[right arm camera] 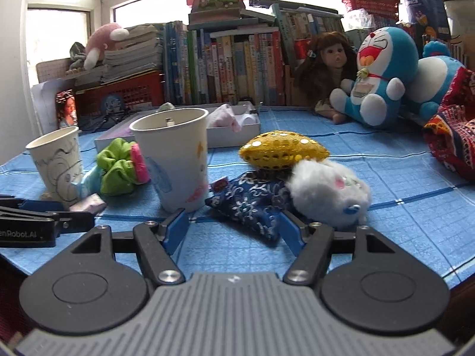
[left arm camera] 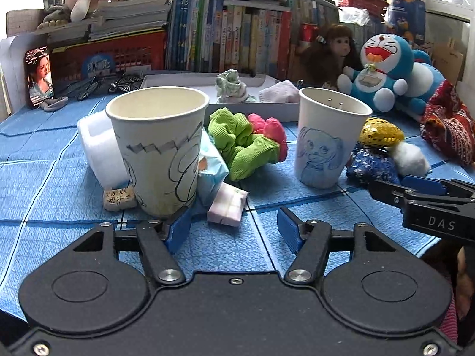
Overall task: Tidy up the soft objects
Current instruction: 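Move both tools back toward the cluttered table beside the paper cups, then grasp the small string-tied white packet with the left gripper while the right grasps the blue floral pouch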
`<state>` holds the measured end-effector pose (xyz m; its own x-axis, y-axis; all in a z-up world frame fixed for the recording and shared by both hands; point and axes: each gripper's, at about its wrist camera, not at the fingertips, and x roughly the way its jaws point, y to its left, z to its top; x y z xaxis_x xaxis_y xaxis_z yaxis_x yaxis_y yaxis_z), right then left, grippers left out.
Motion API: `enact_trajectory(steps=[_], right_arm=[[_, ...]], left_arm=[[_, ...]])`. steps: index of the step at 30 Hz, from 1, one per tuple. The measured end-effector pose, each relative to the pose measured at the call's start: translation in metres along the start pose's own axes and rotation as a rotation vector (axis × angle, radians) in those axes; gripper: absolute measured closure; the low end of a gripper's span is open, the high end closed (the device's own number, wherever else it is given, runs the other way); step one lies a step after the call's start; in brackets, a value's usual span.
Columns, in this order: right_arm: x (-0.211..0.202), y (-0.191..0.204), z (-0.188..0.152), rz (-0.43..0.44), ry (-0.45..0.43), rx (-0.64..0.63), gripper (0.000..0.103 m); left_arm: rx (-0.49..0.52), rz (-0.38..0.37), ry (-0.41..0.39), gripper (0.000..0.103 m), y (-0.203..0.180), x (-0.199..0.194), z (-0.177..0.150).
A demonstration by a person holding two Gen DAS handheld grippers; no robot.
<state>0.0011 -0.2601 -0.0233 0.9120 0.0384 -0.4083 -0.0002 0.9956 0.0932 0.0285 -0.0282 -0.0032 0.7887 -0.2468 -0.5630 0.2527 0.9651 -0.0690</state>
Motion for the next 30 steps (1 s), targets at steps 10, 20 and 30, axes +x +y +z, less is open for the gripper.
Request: enact_trajectory(steps=[10, 20, 30], right_arm=[[0.019, 0.000, 0.006, -0.062, 0.012, 0.021, 0.019], [0.034, 0.006, 0.012, -0.086, 0.028, -0.003, 0.015], [0.036, 0.002, 0.016, -0.098, 0.015, -0.006, 0.039]], left_arm=[[0.000, 0.014, -0.012, 0.043, -0.003, 0.011, 0.002], [-0.005, 0.013, -0.025, 0.049, -0.009, 0.015, 0.002], [0.022, 0.017, -0.033, 0.056, -0.014, 0.014, -0.001]])
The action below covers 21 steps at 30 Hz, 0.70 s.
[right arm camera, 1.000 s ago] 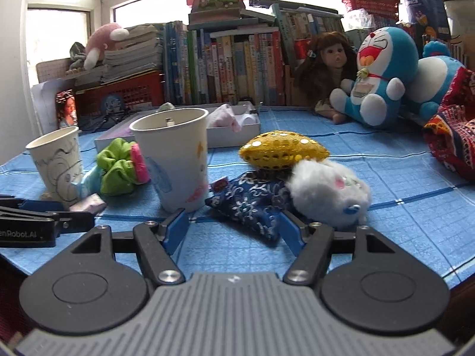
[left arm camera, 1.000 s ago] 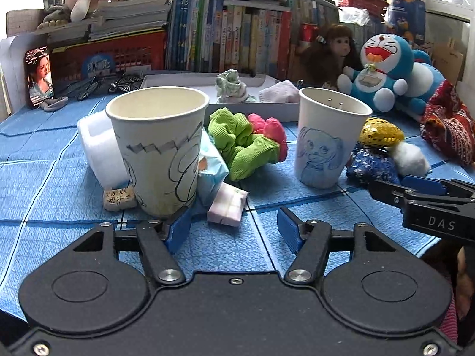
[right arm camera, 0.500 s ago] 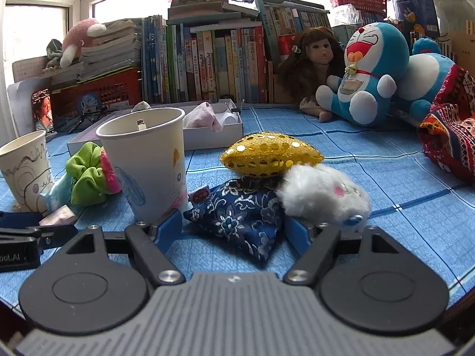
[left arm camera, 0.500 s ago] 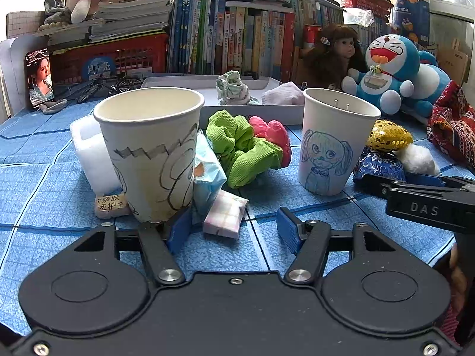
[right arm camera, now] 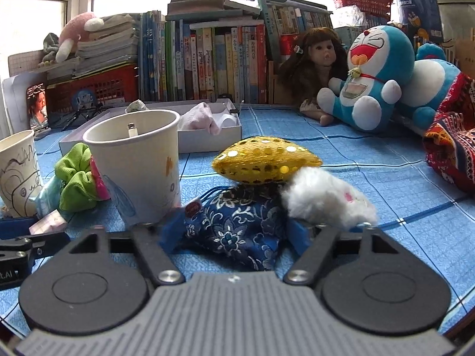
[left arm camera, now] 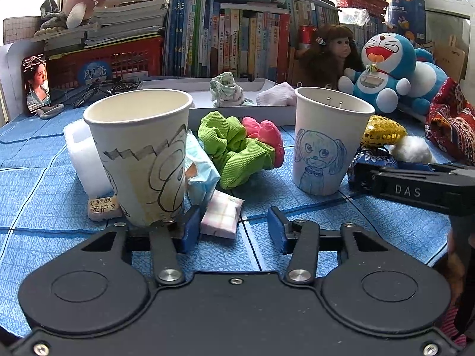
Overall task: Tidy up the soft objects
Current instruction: 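Grasp the small string-tied white packet with the left gripper while the right grasps the blue floral pouch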
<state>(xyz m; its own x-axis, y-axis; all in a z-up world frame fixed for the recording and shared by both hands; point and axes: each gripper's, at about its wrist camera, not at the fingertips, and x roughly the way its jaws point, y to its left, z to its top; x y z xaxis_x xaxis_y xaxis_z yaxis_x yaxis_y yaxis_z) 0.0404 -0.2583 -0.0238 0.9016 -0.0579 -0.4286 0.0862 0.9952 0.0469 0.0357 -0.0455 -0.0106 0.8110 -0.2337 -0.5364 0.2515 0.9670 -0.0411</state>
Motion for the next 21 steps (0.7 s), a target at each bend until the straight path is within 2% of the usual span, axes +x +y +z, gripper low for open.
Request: enact_trajectory(steps=[1, 4, 11, 17, 19, 20, 21], right_arm=[[-0.002, -0.001, 0.000, -0.010, -0.007, 0.004, 0.046], [-0.005, -0.006, -0.001, -0.023, -0.008, 0.029, 0.053], [-0.013, -0.007, -0.005, -0.069, -0.010, -0.006, 0.058], [-0.015, -0.010, -0.006, -0.082, -0.008, 0.006, 0.058], [-0.014, -0.010, -0.006, -0.072, -0.009, 0.004, 0.053], [-0.014, -0.011, -0.007, -0.066, -0.007, 0.003, 0.045], [-0.014, -0.012, -0.006, -0.056, -0.006, 0.002, 0.043]], left_arm=[[0.000, 0.000, 0.000, 0.056, 0.000, 0.000, 0.000], [0.001, 0.000, 0.001, 0.056, 0.000, -0.001, 0.000], [-0.009, -0.022, 0.006, 0.056, -0.003, -0.005, 0.001], [-0.018, -0.025, -0.004, 0.055, -0.005, -0.010, 0.003], [-0.010, -0.052, -0.021, 0.051, -0.010, -0.012, 0.008], [-0.006, -0.063, -0.030, 0.049, -0.014, -0.012, 0.010], [-0.004, -0.075, -0.041, 0.047, -0.018, -0.011, 0.012]])
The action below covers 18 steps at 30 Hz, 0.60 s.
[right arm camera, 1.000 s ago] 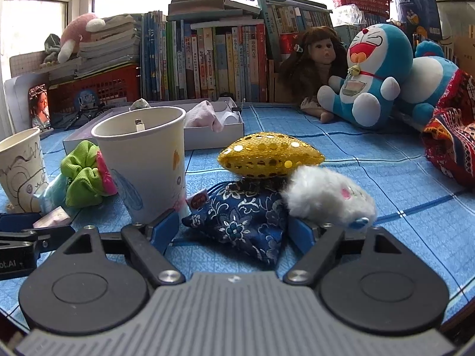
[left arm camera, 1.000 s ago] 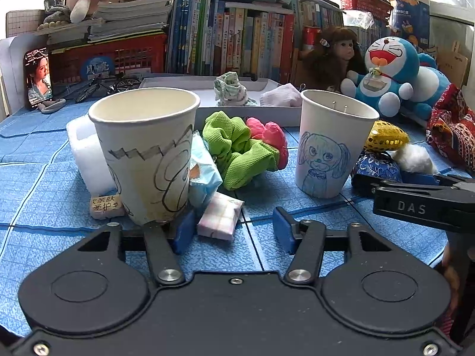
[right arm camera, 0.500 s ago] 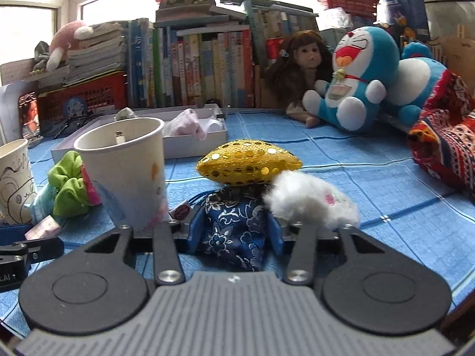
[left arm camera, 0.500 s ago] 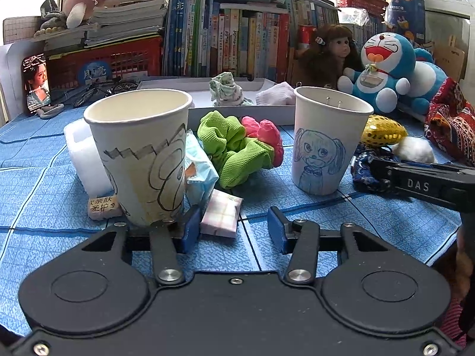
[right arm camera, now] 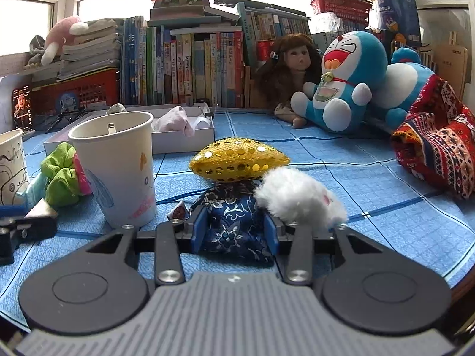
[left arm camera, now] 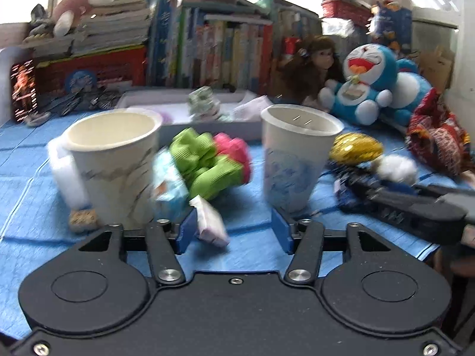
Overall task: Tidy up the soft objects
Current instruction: 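Grasp the small string-tied white packet with the left gripper while the right grasps the blue floral pouch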
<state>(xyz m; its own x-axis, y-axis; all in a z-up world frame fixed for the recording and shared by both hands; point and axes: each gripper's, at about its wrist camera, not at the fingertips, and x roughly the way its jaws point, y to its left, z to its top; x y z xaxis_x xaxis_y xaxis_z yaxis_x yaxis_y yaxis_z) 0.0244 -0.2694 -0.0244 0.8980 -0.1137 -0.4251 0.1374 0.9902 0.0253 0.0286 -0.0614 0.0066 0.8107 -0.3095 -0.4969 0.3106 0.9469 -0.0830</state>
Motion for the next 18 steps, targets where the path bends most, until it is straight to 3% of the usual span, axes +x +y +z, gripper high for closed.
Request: enact_trajectory(steps=[6, 13, 15, 18], right_arm=[[0.005, -0.008, 0.001, 0.050, 0.008, -0.019, 0.039], [0.010, -0.010, 0.002, 0.100, 0.015, -0.047, 0.035], [0.010, -0.012, 0.001, 0.111, 0.014, -0.042, 0.047], [0.008, -0.014, -0.001, 0.112, 0.008, -0.030, 0.052]], left_arm=[[-0.007, -0.074, -0.023, 0.046, -0.025, 0.014, 0.014], [0.001, -0.049, -0.044, 0.036, -0.042, 0.039, 0.024], [-0.014, -0.051, -0.054, 0.034, -0.044, 0.046, 0.026], [-0.019, -0.050, -0.067, 0.041, -0.049, 0.056, 0.029]])
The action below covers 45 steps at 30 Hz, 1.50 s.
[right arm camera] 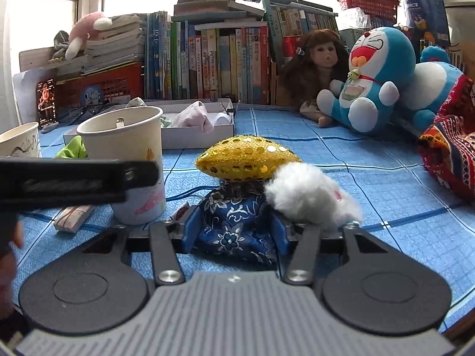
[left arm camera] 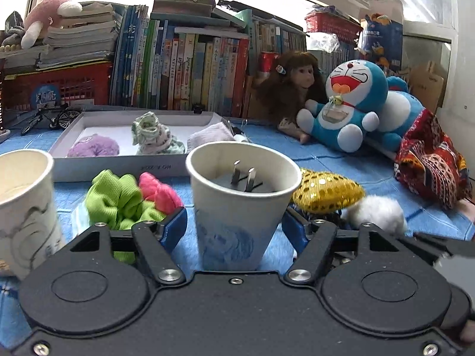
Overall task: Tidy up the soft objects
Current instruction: 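Grasp the small string-tied white packet with the left gripper while the right grasps the blue floral pouch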
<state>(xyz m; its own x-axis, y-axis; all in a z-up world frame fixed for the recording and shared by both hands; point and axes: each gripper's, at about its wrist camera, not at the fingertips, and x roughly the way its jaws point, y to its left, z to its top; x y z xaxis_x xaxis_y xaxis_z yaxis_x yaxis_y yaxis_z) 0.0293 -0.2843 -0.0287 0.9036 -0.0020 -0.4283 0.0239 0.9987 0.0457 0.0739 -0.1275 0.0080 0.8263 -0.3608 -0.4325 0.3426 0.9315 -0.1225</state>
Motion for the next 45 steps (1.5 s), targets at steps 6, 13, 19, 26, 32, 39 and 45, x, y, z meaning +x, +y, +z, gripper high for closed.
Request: enact_trajectory(steps=[6, 13, 19, 26, 32, 39, 45], right_arm=[[-0.008, -0.008, -0.003, -0.040, -0.019, 0.059, 0.061], [-0.015, -0.019, -0.005, -0.143, -0.020, 0.078, 0.074], [-0.014, -0.026, -0.005, -0.160, -0.015, 0.088, 0.074], [-0.004, -0.038, -0.002, -0.220, 0.001, 0.101, 0.071], [0.003, -0.064, -0.003, -0.226, 0.016, 0.155, 0.076], [-0.012, -0.053, -0.003, -0.003, -0.075, 0.025, 0.022], [0.018, -0.038, 0.006, 0.033, 0.007, -0.014, 0.045]], left_arm=[[0.002, 0.018, -0.010, 0.042, -0.004, 0.005, 0.001], [-0.012, 0.020, -0.001, 0.043, -0.003, 0.004, 0.002], [-0.028, 0.021, 0.002, 0.043, 0.000, 0.004, 0.004], [-0.033, 0.015, 0.006, 0.043, 0.001, 0.003, 0.007], [-0.026, 0.025, 0.002, 0.043, 0.000, 0.003, 0.009], [-0.028, 0.014, 0.000, 0.043, 0.004, 0.006, 0.015], [-0.059, -0.011, 0.011, 0.043, 0.011, 0.012, 0.021]])
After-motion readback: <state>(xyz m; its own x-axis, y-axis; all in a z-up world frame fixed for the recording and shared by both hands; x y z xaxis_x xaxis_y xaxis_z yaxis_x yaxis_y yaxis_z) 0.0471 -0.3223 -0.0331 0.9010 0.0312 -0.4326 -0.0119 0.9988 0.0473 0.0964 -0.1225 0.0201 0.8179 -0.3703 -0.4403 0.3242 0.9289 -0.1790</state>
